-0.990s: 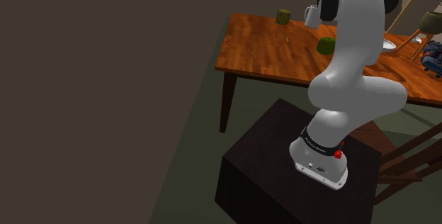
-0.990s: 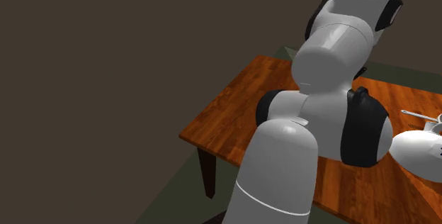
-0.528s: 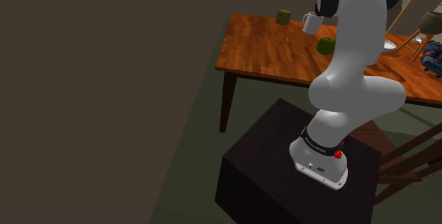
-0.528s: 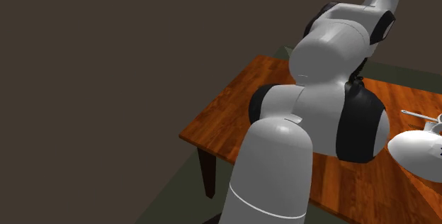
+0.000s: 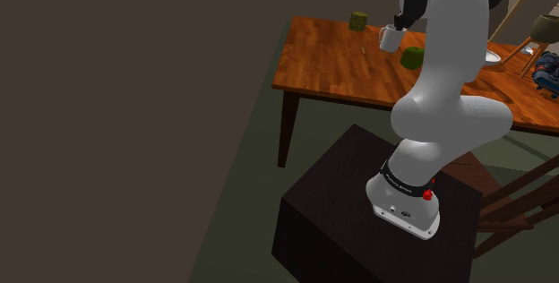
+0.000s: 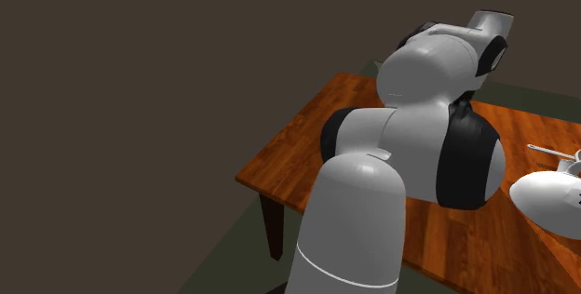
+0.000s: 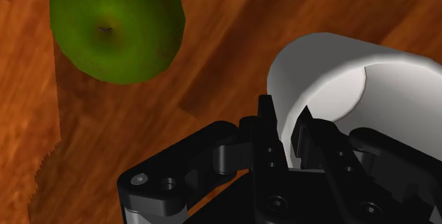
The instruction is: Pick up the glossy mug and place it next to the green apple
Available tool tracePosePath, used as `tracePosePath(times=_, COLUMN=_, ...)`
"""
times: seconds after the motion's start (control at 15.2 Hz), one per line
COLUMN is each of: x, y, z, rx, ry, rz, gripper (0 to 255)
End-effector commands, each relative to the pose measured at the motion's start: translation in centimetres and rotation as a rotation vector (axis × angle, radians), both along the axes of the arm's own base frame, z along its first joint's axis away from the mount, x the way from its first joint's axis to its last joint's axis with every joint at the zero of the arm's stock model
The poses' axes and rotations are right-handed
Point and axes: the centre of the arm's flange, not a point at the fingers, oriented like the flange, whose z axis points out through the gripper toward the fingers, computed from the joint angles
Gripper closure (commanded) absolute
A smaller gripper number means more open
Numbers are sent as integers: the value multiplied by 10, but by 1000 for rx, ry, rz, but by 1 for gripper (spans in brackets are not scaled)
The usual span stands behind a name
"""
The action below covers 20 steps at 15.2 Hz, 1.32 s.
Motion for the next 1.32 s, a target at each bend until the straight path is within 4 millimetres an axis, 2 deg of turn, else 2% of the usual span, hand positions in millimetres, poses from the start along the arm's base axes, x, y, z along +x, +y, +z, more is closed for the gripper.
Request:
tracePosePath(times=0.0, x=0, y=0, z=-11, rx=-1, ry=0, rz=0, gripper=255)
tracePosePath(times=0.86, x=0, y=0, z=-82, rx=-1, ry=0, rz=0, gripper=255)
tracePosePath(times=1.25, x=0, y=0, z=-82, rx=-1, ry=0, rz=0, gripper=255)
